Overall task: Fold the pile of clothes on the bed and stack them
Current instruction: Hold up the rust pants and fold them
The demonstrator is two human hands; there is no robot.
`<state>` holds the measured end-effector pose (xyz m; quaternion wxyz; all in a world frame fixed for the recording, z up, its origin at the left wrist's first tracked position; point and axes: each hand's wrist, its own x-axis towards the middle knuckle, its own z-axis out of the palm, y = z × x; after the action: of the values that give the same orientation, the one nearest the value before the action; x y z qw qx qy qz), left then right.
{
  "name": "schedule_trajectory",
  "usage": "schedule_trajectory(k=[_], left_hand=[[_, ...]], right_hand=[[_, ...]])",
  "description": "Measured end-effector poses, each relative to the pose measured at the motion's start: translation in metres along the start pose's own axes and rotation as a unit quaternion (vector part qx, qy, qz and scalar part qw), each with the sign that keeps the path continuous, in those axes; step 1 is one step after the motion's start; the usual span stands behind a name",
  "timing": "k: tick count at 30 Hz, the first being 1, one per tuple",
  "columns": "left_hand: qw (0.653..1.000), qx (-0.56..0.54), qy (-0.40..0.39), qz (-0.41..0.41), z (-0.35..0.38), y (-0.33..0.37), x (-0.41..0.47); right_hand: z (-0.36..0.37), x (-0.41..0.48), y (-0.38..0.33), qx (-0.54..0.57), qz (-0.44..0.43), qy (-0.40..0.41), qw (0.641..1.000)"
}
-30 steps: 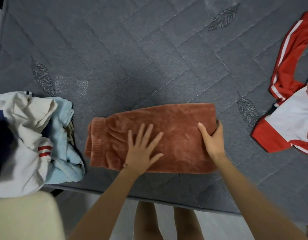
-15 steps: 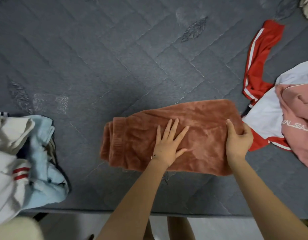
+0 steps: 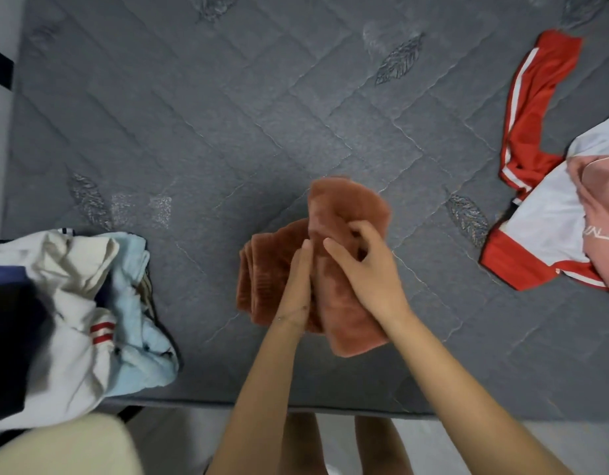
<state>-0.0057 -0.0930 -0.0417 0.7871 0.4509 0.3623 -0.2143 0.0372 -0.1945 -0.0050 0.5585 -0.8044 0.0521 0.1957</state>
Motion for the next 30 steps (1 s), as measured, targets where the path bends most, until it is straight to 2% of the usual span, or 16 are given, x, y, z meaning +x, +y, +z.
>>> schedule_trajectory(k=[1, 3, 5, 8, 10, 13, 16, 18, 19, 21, 23, 25, 27, 30], left_hand=[[0.999, 0.012, 0.030, 0.028, -0.013, 0.001, -0.003], [0.985, 0.062, 0.143, 0.077, -0.034, 0.003, -0.004], [0.981, 0.095, 0.138, 0.103, -0.058, -0.001, -0.001], [0.982, 0.100, 0.150, 0.051, -0.079, -0.001, -0.001], [0.979, 0.089, 0.180, 0.032, -0.085, 0.002, -0.002], [0.979, 0.073, 0.180, 0.054, -0.097, 0.015, -0.009], [0.960, 0.133, 0.229, 0.091, -0.123, 0.023, -0.013], [0.918, 0.241, 0.297, 0.108, -0.136, 0.018, -0.013], [0.885, 0.304, 0.330, 0.124, -0.136, 0.014, -0.013], [0.804, 0.420, 0.369, 0.205, -0.125, 0.004, -0.014], [0.708, 0.552, 0.349, 0.268, -0.108, -0.011, -0.011], [0.648, 0.652, 0.288, 0.270, -0.102, -0.029, -0.001], [0.642, 0.679, 0.261, 0.243, -0.112, -0.046, 0.011], [0.679, 0.657, 0.251, 0.210, -0.134, -0.065, 0.029]], right_hand=[[0.013, -0.005, 0.000, -0.006, -0.001, -0.036, 0.999], [0.031, -0.008, 0.008, -0.056, -0.008, -0.104, 0.993], [0.038, -0.006, 0.017, -0.116, -0.016, -0.174, 0.978], [0.042, -0.003, 0.026, -0.097, -0.030, -0.241, 0.965], [0.040, 0.000, 0.030, -0.088, -0.083, -0.192, 0.974], [0.034, 0.012, 0.039, -0.191, -0.202, -0.072, 0.958], [0.032, 0.024, 0.046, -0.307, -0.236, -0.077, 0.919], [0.038, 0.031, 0.050, -0.364, -0.238, -0.111, 0.894], [0.043, 0.033, 0.052, -0.386, -0.237, -0.126, 0.883], [0.053, 0.036, 0.055, -0.404, -0.232, -0.126, 0.876], [0.059, 0.040, 0.056, -0.403, -0.220, -0.105, 0.882], [0.061, 0.044, 0.062, -0.417, -0.209, -0.102, 0.879], [0.063, 0.047, 0.074, -0.449, -0.195, -0.122, 0.864], [0.077, 0.056, 0.091, -0.503, -0.174, -0.157, 0.832]])
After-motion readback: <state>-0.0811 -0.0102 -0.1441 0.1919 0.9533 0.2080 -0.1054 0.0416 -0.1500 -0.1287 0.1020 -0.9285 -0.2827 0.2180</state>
